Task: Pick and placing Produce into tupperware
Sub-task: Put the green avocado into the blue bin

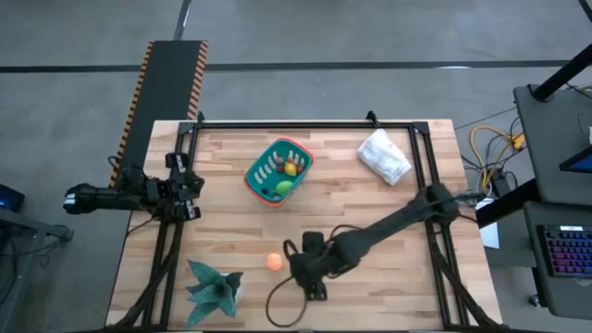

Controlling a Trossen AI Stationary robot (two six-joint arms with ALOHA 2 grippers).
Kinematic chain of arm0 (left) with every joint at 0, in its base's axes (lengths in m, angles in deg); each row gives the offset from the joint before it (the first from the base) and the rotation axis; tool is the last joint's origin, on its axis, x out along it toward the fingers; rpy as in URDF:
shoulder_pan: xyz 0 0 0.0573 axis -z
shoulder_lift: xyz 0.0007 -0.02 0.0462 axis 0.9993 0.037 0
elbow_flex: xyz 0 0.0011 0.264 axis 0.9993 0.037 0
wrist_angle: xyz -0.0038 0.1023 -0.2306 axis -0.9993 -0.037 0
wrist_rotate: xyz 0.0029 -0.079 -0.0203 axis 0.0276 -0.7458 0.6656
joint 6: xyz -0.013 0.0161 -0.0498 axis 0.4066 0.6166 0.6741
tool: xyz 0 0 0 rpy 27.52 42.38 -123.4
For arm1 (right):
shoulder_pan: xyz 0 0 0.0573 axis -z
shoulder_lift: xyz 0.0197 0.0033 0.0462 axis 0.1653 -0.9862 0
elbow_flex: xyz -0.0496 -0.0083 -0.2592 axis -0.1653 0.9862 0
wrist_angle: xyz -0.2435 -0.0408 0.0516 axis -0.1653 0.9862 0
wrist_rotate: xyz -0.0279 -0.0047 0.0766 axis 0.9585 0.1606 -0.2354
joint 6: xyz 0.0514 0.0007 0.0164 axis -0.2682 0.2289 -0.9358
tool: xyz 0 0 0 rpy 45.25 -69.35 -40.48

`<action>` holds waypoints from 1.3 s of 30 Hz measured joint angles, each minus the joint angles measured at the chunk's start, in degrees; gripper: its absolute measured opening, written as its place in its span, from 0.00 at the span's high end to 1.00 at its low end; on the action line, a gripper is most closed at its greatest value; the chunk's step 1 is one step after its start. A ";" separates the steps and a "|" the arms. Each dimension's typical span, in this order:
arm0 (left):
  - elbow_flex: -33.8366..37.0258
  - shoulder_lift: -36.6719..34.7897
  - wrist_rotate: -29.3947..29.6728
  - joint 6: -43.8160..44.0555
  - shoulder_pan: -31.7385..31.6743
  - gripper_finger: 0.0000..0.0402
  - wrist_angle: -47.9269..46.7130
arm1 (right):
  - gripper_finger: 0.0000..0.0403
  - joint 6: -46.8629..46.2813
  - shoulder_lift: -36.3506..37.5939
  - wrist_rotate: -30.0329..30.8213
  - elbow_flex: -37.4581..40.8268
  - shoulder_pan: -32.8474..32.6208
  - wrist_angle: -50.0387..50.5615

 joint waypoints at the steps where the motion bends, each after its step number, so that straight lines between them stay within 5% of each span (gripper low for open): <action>1: 0.02 -0.02 -0.20 0.00 0.00 1.00 -0.37 | 0.12 -0.16 -1.30 0.01 0.02 0.08 0.16; 20: 0.02 -0.09 -0.79 1.44 -0.02 1.00 -0.68 | 0.12 -3.56 -9.77 -6.38 -0.87 -0.22 -1.89; 33: 0.02 -0.13 -0.77 1.46 -0.01 1.00 -0.51 | 0.62 2.55 -6.91 -2.18 -0.87 0.56 -0.17; 39: 0.02 -0.09 -0.74 1.49 -0.02 1.00 -0.55 | 0.67 9.53 -1.09 7.44 -0.87 4.14 2.68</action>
